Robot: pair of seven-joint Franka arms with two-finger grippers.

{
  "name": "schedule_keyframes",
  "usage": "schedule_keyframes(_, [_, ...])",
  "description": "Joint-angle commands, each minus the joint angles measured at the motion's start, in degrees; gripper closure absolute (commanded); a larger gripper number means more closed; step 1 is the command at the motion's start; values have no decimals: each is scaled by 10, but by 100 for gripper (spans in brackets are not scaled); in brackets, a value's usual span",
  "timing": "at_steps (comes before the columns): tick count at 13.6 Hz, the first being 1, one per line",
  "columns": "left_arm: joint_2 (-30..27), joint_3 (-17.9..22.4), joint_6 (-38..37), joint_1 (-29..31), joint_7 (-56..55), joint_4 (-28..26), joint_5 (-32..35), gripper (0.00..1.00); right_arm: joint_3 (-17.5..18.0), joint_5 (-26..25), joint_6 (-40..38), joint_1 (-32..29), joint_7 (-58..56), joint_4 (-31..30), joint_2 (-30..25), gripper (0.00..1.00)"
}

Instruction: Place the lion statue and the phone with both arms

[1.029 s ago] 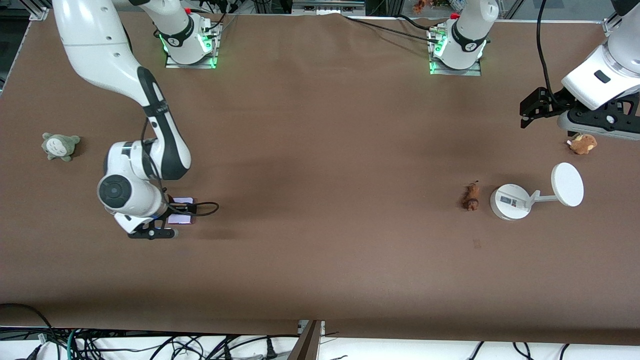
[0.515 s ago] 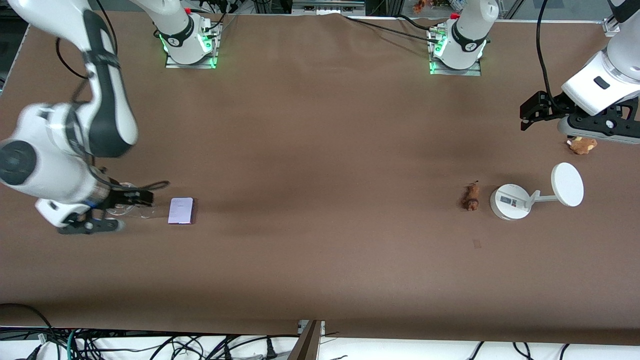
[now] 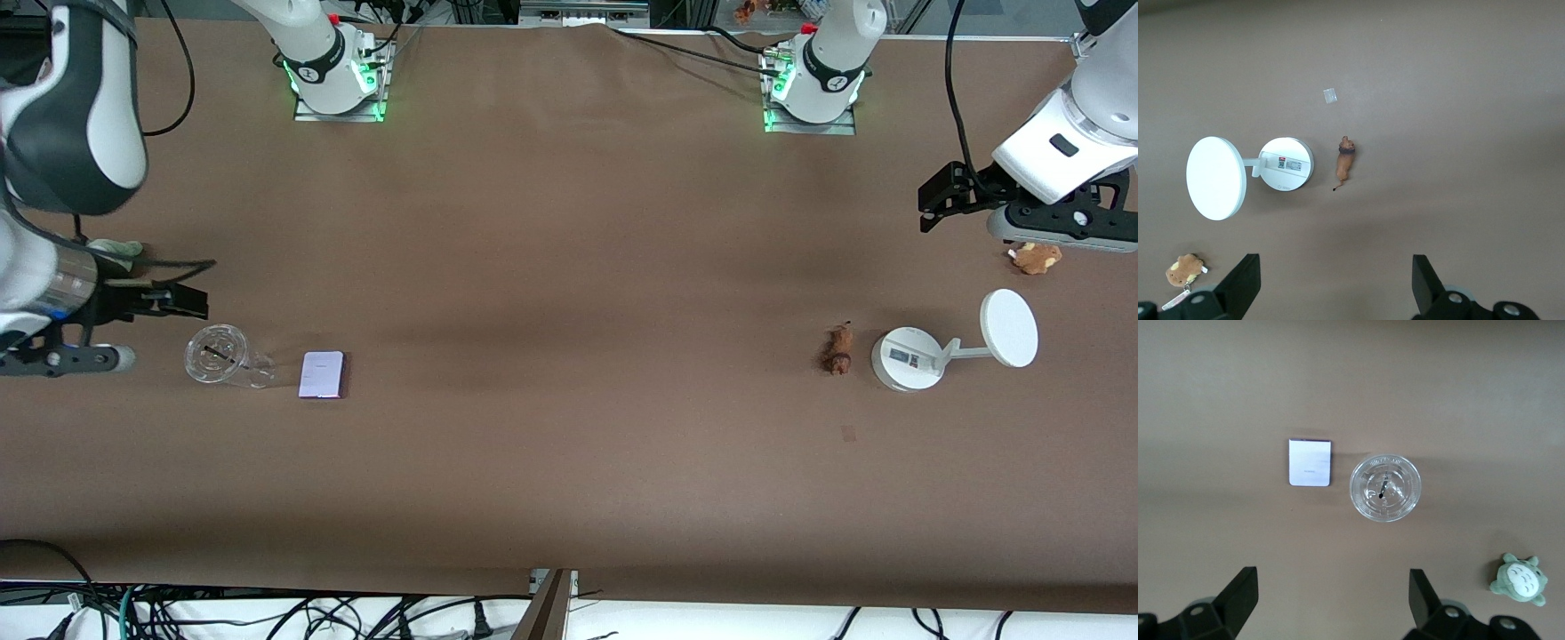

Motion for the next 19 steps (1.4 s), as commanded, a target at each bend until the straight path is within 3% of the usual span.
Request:
schedule_keyframes(1, [4,3,-7,-7,-8,10,-1,0,42,-6,-10,-26,-2,-61,-77,0])
schedule_keyframes(8, [8,3,-10,-4,-7,17,-3,0,50,-4,-11,-68,-6,-110,-167,0])
schedule_keyframes(10, [11,4,-10,-2,-7,20,-4,0,76,-5,-19,-88,-6,-111,-167,0])
schedule_keyframes(19, [12,2,-21,-5,-7,21,-1,0,74,-8,-28,-89,-7,-93,-150,0])
